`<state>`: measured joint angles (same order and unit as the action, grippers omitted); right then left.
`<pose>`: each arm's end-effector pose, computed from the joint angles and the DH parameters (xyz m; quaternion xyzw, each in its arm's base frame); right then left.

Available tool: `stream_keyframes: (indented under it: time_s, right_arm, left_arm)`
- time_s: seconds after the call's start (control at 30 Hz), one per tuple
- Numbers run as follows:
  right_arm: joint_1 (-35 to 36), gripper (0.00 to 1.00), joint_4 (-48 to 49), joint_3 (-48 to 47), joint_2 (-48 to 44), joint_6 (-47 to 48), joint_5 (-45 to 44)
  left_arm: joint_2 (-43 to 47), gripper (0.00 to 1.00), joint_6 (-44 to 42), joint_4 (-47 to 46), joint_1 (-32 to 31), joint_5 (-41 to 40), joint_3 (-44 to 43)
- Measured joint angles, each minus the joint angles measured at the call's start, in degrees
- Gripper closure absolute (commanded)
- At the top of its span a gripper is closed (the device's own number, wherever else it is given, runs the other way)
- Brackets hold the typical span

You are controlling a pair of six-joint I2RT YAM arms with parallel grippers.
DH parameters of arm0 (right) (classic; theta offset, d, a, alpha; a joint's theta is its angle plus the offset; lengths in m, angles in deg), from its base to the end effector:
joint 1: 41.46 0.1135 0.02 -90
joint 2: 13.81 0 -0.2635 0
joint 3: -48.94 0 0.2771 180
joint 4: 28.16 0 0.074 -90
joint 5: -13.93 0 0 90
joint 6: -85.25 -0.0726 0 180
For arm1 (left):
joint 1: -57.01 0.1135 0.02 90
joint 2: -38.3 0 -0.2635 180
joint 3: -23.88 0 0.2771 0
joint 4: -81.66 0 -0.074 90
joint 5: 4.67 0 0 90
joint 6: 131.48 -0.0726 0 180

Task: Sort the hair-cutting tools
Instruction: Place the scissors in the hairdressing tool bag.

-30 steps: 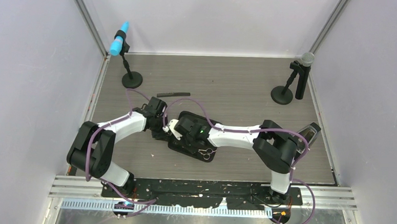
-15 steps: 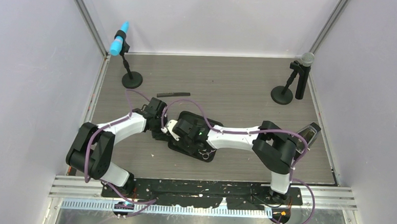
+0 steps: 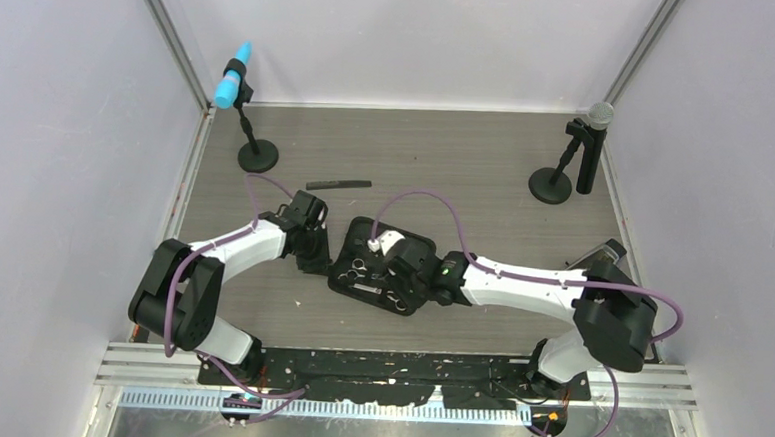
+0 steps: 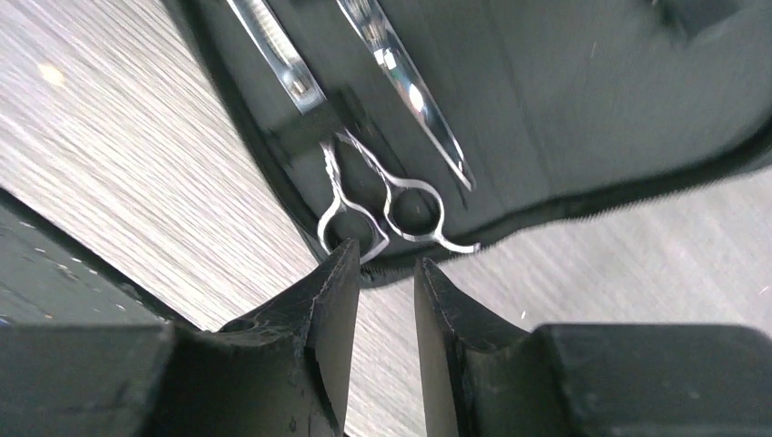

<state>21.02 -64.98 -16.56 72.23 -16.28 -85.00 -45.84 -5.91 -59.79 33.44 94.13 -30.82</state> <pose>0.1670 0.2962 0.1564 -0.3918 0.8732 0.1090 0.2687 0.2605 -0.1258 0.1043 -0.0877 0.9749 -0.1594 0.1284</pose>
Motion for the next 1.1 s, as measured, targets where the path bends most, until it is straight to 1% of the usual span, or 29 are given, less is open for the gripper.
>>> stream_keyframes:
  time_s: [0.17, 0.5, 0.73, 0.9, 1.1]
  right_arm:
    - [-0.35, 0.70, -1.42, 4.33, -0.11, -5.03, 0.55]
    - [-1.14, 0.76, 1.31, 4.13, 3.04, -8.28, 2.12]
    - [-1.60, 0.78, -0.33, 0.94, 6.23, -7.32, 3.76]
    - [-1.64, 0.80, -2.45, -3.30, 9.49, -3.56, 3.13]
    - [-2.05, 0.81, -5.18, -7.45, 12.74, -1.27, 4.31]
  left_arm:
    - [0.00, 0.93, 0.00, -0.02, 0.00, 0.00, 0.00]
    - [0.00, 0.93, -0.02, -0.02, 0.00, 0.04, 0.00]
    - [0.00, 0.93, -0.22, -0.04, 0.00, 0.17, 0.00]
    - [0.00, 0.93, -0.68, -0.09, -0.24, 0.17, 0.00]
    - [0.17, 0.93, -1.16, -0.13, -0.70, -0.42, 0.04]
